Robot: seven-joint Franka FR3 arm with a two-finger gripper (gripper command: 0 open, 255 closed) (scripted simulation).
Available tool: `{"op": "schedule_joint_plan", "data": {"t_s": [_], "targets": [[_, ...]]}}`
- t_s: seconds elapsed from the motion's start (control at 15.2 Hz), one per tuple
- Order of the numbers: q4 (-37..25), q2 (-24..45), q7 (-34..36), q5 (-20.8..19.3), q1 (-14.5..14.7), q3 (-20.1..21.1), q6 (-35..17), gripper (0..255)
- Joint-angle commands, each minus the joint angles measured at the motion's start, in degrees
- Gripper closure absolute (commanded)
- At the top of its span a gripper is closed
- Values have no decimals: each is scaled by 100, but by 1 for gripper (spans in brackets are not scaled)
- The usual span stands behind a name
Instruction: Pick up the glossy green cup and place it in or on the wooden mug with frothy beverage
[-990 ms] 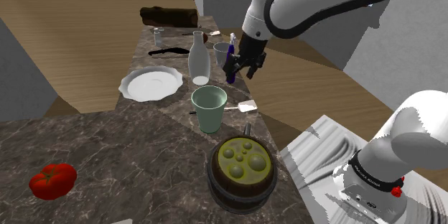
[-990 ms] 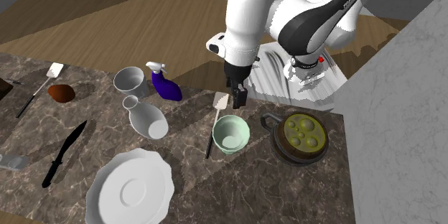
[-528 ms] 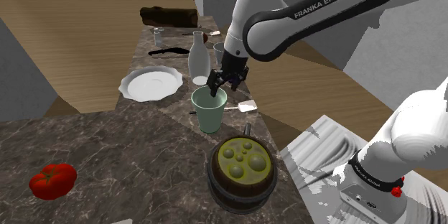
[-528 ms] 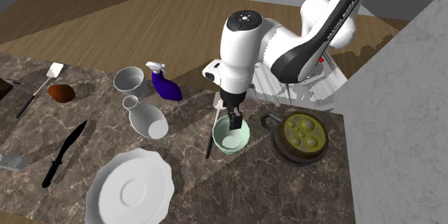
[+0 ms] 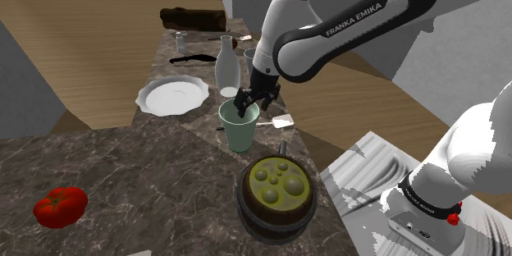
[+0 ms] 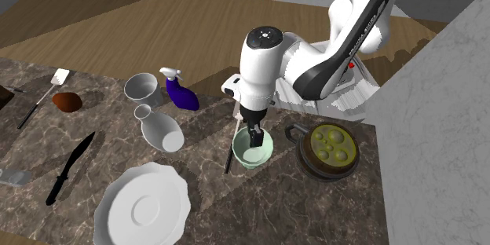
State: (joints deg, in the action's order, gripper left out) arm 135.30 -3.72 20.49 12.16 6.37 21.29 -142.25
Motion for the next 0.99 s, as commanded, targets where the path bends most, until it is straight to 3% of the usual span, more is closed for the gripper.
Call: {"op": "schedule_joint_plan", "data": {"t_s": [0.0, 0.2, 0.26, 0.92], "targets": [[3, 7, 2, -2, 1, 2, -11, 0], [2, 6, 2, -2, 1, 1, -9, 0], [2, 6, 2, -2, 1, 1, -9, 255], [-29, -45, 1, 8, 0, -3, 71, 255]]}}
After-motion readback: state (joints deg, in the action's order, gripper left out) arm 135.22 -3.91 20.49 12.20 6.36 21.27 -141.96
